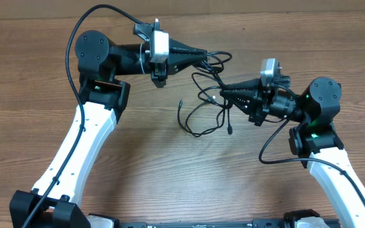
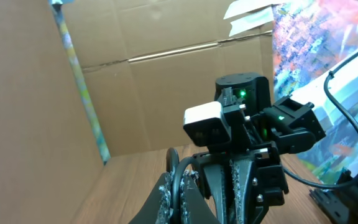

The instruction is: Untangle cables

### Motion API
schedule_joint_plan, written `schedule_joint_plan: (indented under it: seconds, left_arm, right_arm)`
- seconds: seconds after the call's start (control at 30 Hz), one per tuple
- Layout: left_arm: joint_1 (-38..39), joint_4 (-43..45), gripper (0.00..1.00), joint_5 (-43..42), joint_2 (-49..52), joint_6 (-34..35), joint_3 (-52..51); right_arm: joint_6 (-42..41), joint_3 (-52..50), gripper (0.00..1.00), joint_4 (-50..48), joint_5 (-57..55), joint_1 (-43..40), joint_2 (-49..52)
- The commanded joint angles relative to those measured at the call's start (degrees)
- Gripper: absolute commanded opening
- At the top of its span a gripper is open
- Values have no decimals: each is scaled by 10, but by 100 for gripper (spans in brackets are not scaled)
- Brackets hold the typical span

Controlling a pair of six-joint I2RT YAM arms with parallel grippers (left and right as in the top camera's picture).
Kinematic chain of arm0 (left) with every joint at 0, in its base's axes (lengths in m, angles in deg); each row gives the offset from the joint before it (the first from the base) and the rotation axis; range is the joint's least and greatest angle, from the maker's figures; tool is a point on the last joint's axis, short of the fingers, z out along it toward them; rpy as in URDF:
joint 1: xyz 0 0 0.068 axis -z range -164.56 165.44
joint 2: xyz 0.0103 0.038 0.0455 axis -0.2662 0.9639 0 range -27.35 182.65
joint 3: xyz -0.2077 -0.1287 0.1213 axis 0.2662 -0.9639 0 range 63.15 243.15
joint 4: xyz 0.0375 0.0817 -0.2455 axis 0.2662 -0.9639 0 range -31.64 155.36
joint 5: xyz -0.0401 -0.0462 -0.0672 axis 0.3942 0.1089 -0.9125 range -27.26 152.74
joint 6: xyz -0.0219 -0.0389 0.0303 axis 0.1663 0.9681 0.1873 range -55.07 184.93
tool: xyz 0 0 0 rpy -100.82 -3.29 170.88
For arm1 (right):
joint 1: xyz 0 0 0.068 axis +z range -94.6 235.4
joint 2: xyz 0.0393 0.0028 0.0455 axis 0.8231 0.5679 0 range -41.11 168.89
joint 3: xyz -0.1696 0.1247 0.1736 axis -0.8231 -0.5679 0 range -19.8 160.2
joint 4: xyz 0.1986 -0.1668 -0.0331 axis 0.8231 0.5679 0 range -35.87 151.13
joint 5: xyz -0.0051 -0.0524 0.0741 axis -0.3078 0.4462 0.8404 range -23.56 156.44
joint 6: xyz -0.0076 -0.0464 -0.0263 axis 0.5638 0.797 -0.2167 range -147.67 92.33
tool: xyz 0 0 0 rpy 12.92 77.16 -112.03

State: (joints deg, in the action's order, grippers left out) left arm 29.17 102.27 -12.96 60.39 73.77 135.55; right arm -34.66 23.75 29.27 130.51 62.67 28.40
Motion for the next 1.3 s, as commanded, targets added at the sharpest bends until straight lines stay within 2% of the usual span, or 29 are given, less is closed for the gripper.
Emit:
schedule_joint_plan:
  seconds: [0.0, 0.4, 0.57, 0.73, 0.9, 1.07, 1.27]
  left_arm:
    - [-12, -24, 4, 29, -12, 5, 6]
    - [-17, -96, 4, 69, -12, 1, 6]
    - [-17, -192, 4, 142, -12, -17, 6]
    - [-17, -258, 4, 148, -12, -63, 6]
    - [-17, -266, 4, 144, -12, -63, 6]
    - [-7, -267, 4, 111, -12, -63, 6]
    - [17, -286, 4, 112, -11, -63, 6]
  right_arm:
    - [-3, 9, 8, -6, -5, 2, -2]
    - [-66, 9, 8, -70, 1, 2, -2]
    - [-90, 9, 8, -91, 1, 2, -2]
    - [-133, 9, 7, -136, 0, 2, -2]
    - [-174, 9, 4, -159, -23, 2, -2]
    - [-191, 9, 4, -159, -43, 2, -2]
    - [-257, 9, 4, -189, -94, 2, -2]
